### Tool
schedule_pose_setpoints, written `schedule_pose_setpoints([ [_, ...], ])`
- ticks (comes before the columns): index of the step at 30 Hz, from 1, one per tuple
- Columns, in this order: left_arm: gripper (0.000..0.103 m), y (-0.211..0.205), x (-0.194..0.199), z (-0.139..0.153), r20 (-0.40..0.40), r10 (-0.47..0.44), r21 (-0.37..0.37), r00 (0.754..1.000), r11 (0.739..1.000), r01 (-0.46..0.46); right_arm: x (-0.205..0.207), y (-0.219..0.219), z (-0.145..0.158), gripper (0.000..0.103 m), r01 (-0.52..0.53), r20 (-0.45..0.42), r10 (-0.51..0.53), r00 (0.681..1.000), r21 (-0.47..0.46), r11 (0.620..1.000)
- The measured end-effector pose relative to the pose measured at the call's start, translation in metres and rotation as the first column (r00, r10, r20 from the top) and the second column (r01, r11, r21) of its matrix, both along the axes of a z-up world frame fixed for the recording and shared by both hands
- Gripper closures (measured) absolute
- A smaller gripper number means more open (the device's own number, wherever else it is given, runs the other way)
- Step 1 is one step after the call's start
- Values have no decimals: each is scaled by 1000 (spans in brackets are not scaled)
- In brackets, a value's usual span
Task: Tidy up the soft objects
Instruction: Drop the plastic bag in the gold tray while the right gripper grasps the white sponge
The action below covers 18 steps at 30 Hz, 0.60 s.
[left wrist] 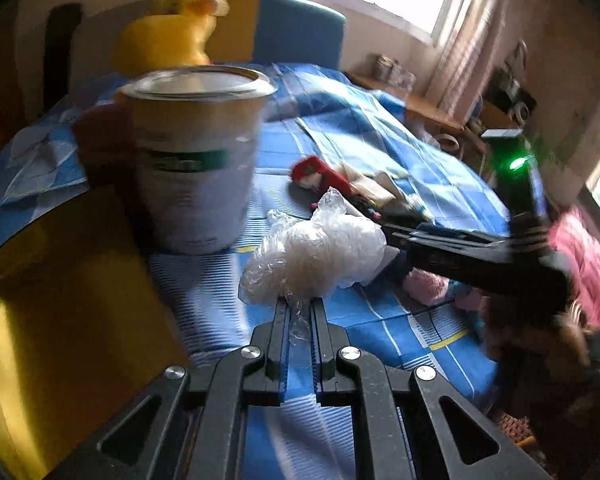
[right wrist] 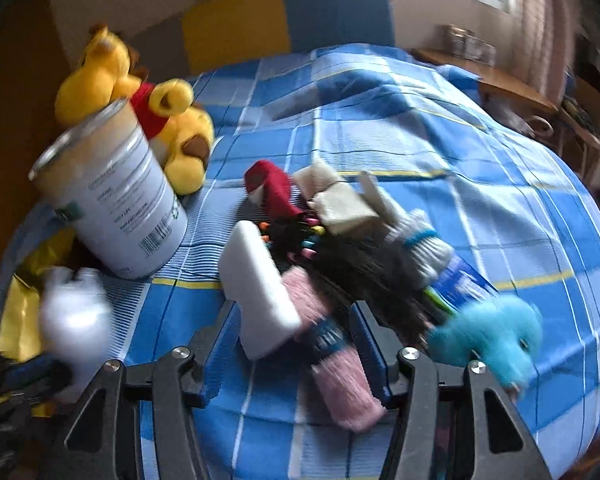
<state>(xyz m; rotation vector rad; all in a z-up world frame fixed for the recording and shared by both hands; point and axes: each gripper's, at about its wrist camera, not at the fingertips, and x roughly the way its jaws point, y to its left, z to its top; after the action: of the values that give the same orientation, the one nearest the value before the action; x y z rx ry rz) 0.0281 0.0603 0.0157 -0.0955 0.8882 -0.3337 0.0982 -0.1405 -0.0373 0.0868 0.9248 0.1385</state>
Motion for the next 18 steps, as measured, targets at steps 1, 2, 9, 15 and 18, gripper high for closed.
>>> schedule_pose_setpoints([
  [1,94,10,-2,3,2,22,-10,1000,1000,-22,6,6,-3,46,-11,0,11,1000,-23,1000],
  [2,94,22,-3,5,2,51,-21,999,998,-51,10,10,-5,46,-19,0,19,1000,-36,999],
  [9,94,105,6,-5,-58,283,-36,957,958,-285,26,38,-27,61,-124,-37,120,992,-123,985],
  [15,94,137,44,-30,-123,389,-10,913,920,-393,14,47,-26,75,-167,-28,165,986,-193,967],
  [18,92,145,63,-37,-141,433,6,890,899,-437,16,40,-28,75,-156,-36,152,988,-168,973],
])
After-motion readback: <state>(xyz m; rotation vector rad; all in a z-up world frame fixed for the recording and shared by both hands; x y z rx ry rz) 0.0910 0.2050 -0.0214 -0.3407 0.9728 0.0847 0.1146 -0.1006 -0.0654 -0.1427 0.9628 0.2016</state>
